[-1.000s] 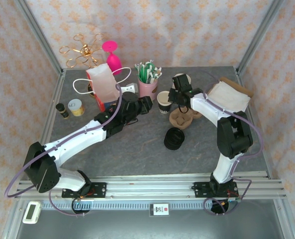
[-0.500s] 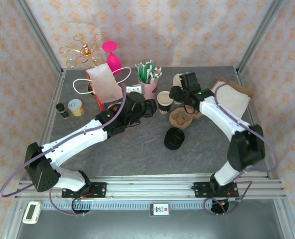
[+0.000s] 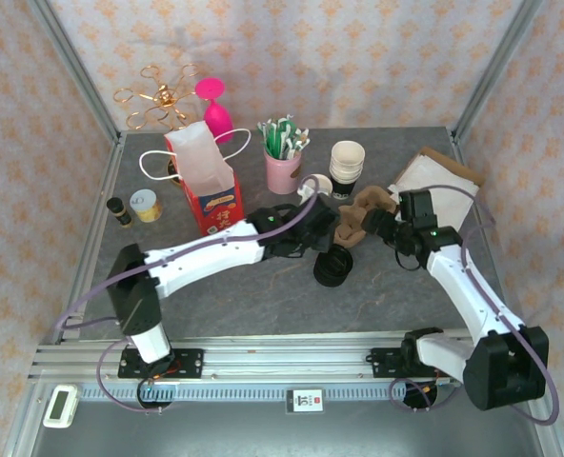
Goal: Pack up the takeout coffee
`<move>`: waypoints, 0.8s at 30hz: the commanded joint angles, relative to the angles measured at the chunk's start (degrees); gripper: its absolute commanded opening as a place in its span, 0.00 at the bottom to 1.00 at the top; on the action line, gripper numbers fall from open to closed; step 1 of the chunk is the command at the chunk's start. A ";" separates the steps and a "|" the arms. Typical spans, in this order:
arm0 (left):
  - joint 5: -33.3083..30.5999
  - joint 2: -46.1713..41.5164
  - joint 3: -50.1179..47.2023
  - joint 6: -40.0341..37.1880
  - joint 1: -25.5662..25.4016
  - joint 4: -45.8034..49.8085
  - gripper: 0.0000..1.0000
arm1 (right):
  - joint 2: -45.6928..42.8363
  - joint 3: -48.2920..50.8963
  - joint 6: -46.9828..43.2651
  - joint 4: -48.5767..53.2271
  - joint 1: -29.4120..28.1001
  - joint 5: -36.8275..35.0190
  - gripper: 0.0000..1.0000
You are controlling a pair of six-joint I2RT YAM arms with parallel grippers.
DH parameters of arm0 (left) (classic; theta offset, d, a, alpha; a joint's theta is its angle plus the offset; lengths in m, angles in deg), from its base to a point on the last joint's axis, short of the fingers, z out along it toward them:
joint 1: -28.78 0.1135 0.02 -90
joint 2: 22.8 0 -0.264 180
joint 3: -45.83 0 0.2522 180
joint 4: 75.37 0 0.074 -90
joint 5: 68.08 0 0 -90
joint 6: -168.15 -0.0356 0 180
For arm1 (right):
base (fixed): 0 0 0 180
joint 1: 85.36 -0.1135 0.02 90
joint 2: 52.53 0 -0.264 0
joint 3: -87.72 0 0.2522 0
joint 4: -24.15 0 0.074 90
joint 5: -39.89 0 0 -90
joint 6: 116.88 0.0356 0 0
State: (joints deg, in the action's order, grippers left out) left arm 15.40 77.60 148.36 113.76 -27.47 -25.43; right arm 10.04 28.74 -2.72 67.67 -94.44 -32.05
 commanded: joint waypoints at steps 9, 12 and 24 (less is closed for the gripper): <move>-3.90 12.87 10.32 -1.69 -2.31 13.13 0.45 | -2.45 6.16 -0.39 -3.36 3.46 8.48 0.91; -3.59 14.11 10.54 -1.69 -2.34 12.94 0.45 | -2.47 6.76 -0.85 -3.63 3.67 8.13 0.93; -4.51 18.62 15.15 -3.63 -2.31 15.74 0.36 | -2.54 8.21 -1.28 -4.20 3.98 8.42 0.96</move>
State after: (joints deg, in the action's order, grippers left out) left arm 12.84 95.32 161.24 111.10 -29.64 -12.57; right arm 8.46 36.29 -3.11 64.48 -90.77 -23.90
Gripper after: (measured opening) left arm 0.360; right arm 0.954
